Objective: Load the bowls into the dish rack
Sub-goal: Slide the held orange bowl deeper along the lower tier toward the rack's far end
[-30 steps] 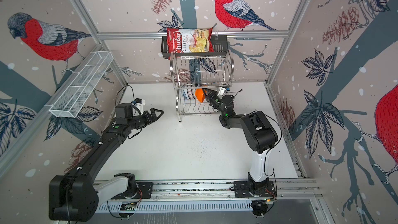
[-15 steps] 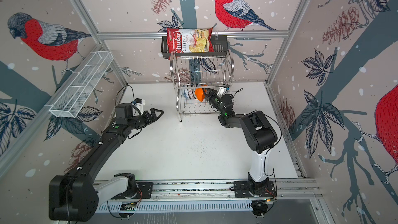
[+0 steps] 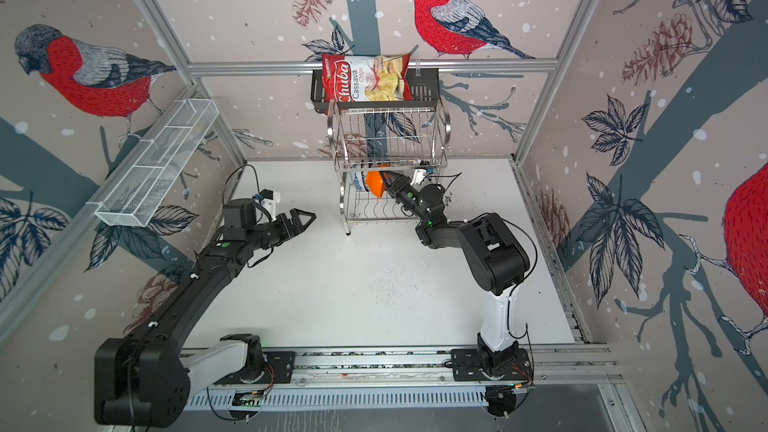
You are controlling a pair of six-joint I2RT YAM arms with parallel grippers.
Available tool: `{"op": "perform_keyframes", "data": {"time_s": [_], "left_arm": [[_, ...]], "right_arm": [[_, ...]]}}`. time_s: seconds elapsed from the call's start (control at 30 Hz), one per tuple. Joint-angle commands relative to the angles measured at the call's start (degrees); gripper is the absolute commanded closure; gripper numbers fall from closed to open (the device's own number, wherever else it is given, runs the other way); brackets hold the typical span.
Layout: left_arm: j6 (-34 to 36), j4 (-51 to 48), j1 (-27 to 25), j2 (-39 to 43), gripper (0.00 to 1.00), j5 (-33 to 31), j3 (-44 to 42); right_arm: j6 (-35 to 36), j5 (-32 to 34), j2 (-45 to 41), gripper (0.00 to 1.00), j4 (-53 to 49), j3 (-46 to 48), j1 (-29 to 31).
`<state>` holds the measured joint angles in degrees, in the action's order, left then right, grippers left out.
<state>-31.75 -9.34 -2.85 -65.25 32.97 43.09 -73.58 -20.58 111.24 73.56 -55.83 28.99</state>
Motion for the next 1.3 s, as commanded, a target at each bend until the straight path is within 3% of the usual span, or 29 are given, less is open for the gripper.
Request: {"op": "perform_keyframes", "data": {"time_s": [0.0,0.47,1.27], "left_arm": [[0.04,2.31,0.06,0.13,0.02,0.61,-0.02],[0.19,2.31,0.12,0.07,0.02,0.52,-0.10],[0.10,2.40,0.13,-0.11,0.02,0.70,-0.06]], "right_arm": [[0.92,-1.65,-1.02,0.99,5.09,1.04,0.28],[1.04,-5.72,-0.30,0.99,6.18,3.02,2.16],[4.54,-11.01,9.13,0.99,2.66,-1.44,5.46]]}}
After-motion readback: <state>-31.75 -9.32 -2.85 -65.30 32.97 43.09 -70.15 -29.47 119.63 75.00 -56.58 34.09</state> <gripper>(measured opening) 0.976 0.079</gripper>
